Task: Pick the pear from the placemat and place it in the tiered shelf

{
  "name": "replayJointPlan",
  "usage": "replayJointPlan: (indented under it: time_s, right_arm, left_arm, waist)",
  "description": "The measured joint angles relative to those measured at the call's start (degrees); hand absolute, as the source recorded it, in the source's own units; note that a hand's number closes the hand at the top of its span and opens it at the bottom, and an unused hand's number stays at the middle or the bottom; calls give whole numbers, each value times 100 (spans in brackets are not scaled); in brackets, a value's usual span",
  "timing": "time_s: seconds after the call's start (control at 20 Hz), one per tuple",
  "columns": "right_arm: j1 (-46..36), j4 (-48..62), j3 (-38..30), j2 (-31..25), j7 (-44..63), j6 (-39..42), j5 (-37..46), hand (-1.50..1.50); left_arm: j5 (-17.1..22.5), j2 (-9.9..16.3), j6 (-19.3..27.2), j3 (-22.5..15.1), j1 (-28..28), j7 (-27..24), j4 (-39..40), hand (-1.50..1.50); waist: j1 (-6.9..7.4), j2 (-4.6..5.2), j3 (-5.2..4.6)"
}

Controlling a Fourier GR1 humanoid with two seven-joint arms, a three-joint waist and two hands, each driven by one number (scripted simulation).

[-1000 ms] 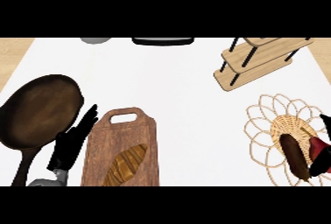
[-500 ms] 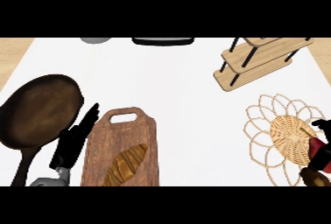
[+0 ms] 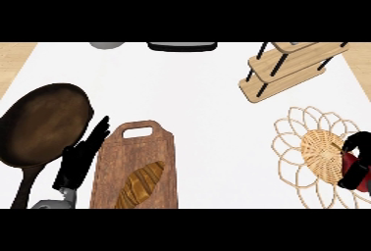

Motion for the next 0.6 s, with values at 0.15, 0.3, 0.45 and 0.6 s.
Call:
replayJointPlan:
  time_s: [0.15,0.3,0.45,0.6]
  right_arm:
    - [56,-173,17,84,82,-165,157,150]
    - [123,-506,-80,68,191,-200,218,150]
    - [82,-761,-158,-62,-62,-160,136,150]
    - [-66,-650,-313,-565,-1247,-20,-253,150]
  left_arm:
    - [-54,-52,27,5,-9,142,-75,0]
    - [-134,-110,29,-19,31,152,-119,0]
    - [-106,-95,-44,75,-6,-46,36,0]
    - [-130,-141,-21,28,15,2,-38,0]
  waist:
    - [-8,6,8]
    - [-15,22,44]
    - [-19,28,64]
    - [15,39,78]
